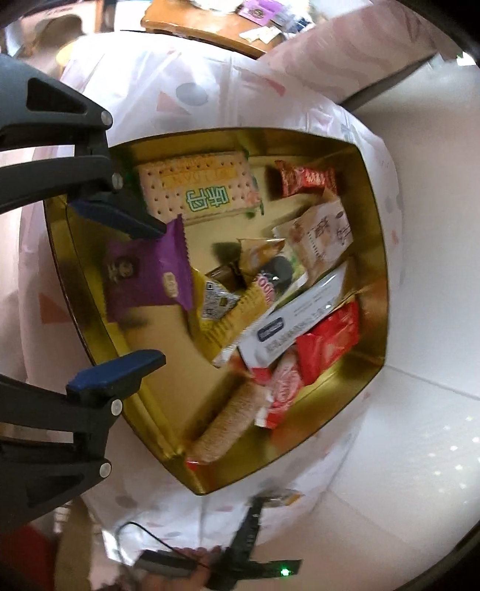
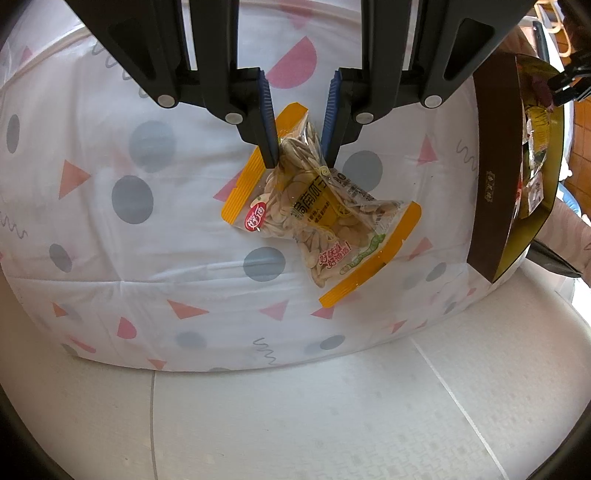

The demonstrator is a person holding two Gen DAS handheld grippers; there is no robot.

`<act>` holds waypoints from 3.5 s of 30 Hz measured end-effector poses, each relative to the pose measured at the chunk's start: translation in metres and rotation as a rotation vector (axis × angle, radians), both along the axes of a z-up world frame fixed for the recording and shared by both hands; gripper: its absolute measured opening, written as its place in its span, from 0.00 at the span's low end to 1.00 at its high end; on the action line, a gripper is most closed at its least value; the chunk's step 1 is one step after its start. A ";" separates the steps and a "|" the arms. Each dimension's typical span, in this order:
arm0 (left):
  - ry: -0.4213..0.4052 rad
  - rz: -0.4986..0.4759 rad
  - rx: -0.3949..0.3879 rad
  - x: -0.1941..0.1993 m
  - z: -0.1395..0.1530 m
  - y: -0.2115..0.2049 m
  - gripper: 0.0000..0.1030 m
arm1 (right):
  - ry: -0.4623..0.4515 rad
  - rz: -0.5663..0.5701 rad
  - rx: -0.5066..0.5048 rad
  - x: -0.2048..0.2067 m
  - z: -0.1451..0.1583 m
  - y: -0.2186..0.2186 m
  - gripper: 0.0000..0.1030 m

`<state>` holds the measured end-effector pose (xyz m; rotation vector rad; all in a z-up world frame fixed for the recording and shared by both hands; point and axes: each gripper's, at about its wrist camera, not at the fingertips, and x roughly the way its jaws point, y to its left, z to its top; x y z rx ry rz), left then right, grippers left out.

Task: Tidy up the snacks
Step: 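Lower the purple candy into the gold tray and open the left tool, then carry the clear snack bag into the gold tray and open the right tool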

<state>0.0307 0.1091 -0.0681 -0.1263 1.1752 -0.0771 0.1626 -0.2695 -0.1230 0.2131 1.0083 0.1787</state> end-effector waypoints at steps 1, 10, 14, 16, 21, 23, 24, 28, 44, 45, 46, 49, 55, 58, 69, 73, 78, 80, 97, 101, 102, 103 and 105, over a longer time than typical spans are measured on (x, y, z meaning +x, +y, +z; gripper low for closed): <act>-0.004 0.011 -0.007 0.000 0.000 0.001 0.53 | 0.000 -0.001 -0.002 0.000 0.000 0.000 0.23; 0.024 0.124 0.007 -0.001 -0.010 0.009 0.34 | -0.005 -0.008 0.017 -0.007 0.000 -0.002 0.23; 0.006 0.131 0.002 -0.005 -0.005 0.005 0.34 | -0.008 -0.003 0.024 -0.013 0.002 -0.001 0.23; -0.010 0.145 -0.004 -0.007 0.000 0.001 0.36 | -0.010 0.001 0.027 -0.014 0.003 -0.001 0.23; -0.034 0.169 -0.017 -0.001 0.012 -0.018 0.52 | -0.033 0.011 0.034 -0.021 0.013 0.001 0.22; -0.039 0.179 -0.019 -0.001 0.017 -0.024 0.62 | -0.042 0.018 0.046 -0.024 0.017 0.002 0.21; -0.042 0.185 -0.020 -0.001 0.019 -0.026 0.63 | -0.046 0.023 0.050 -0.025 0.019 0.003 0.21; -0.043 0.189 -0.015 0.002 0.023 -0.033 0.66 | -0.071 0.068 0.056 -0.032 0.030 0.014 0.20; -0.086 0.204 0.031 -0.010 0.036 -0.035 0.74 | -0.135 0.200 0.085 -0.043 0.059 0.045 0.13; -0.089 0.211 0.028 -0.011 0.037 -0.034 0.74 | -0.138 0.204 0.090 -0.044 0.061 0.046 0.13; -0.094 0.214 0.025 -0.012 0.037 -0.033 0.74 | -0.142 0.209 0.095 -0.045 0.064 0.047 0.13; -0.109 0.223 0.020 -0.013 0.040 -0.030 0.75 | -0.160 0.228 0.113 -0.047 0.074 0.049 0.13; -0.118 0.239 0.019 -0.014 0.041 -0.029 0.76 | -0.187 0.293 0.165 -0.052 0.095 0.063 0.13; -0.117 0.250 0.022 -0.015 0.041 -0.027 0.78 | -0.190 0.356 0.205 -0.055 0.103 0.076 0.13; -0.123 0.310 0.046 -0.026 0.042 -0.013 0.78 | -0.112 0.806 0.190 -0.074 0.101 0.177 0.13; -0.132 0.330 0.049 -0.030 0.044 -0.006 0.78 | -0.044 0.923 0.159 -0.077 0.082 0.215 0.13; -0.131 0.348 0.046 -0.034 0.045 0.001 0.78 | 0.037 0.962 0.139 -0.073 0.057 0.237 0.15; -0.132 0.354 0.049 -0.036 0.045 0.002 0.78 | 0.038 0.936 0.126 -0.068 0.054 0.237 0.21; -0.106 0.311 0.052 -0.029 0.038 -0.009 0.78 | -0.003 0.842 0.009 -0.072 0.053 0.217 0.28; -0.101 0.315 0.054 -0.030 0.038 -0.010 0.78 | -0.044 0.778 0.120 -0.067 0.069 0.204 0.28; -0.098 0.315 0.055 -0.030 0.037 -0.011 0.78 | -0.051 0.774 0.135 -0.065 0.072 0.205 0.28; -0.097 0.313 0.057 -0.030 0.037 -0.011 0.78 | -0.058 0.770 0.144 -0.063 0.075 0.208 0.28; -0.096 0.309 0.058 -0.030 0.037 -0.011 0.78 | -0.060 0.772 0.131 -0.060 0.076 0.218 0.28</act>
